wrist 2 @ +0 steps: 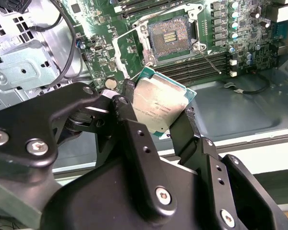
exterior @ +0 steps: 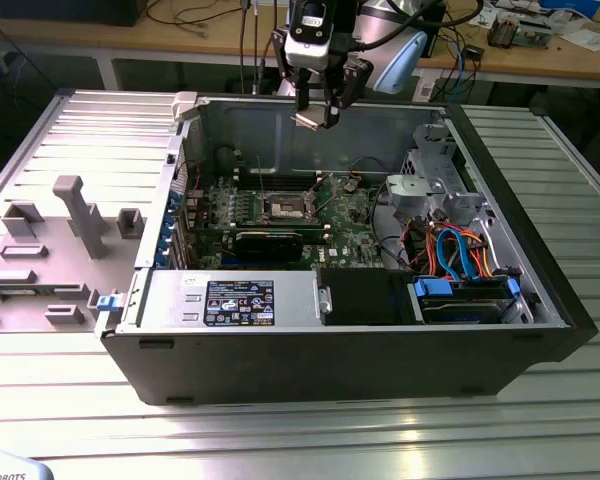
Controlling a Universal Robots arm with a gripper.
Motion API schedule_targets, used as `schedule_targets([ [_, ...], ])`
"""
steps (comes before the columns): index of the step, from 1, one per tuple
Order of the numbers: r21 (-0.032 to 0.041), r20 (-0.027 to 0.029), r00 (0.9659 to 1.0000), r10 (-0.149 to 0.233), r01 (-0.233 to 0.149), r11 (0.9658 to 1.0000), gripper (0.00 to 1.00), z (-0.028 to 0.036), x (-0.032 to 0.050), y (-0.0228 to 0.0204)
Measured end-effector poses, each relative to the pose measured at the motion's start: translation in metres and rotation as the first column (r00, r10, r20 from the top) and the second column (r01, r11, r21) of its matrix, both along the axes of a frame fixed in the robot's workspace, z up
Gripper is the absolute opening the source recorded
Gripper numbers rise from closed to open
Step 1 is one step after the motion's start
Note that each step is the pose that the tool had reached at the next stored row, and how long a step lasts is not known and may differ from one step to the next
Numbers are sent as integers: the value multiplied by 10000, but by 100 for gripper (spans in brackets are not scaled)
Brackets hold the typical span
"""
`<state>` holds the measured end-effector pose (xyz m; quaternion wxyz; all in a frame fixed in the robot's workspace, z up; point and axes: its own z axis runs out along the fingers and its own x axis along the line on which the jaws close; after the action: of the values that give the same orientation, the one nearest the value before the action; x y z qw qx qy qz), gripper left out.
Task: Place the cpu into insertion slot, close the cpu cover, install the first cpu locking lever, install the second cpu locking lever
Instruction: 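Place the cpu into insertion slot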
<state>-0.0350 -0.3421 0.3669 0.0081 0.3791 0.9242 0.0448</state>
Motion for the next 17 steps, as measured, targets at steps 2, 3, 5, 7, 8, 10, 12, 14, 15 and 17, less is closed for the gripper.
schedule_targets([
  [2,0,0,10000,-2,2,10000,54,0,0,0],
  [3,0,0,10000,-3,3,10000,54,0,0,0],
  [5,0,0,10000,-3,3,10000,54,0,0,0],
  [7,0,0,10000,-3,3,10000,54,0,0,0],
  [8,-3,0,10000,-3,3,10000,54,0,0,0],
  [10,-3,0,10000,-4,4,10000,54,0,0,0],
  [12,-4,0,10000,-25,25,10000,54,0,0,0],
  [14,-4,0,9999,-139,139,9999,54,0,0,0],
  [15,-4,0,9998,-187,187,9998,54,0,-1,0],
  [17,-3,0,9995,-322,322,9995,54,-1,-1,0],
])
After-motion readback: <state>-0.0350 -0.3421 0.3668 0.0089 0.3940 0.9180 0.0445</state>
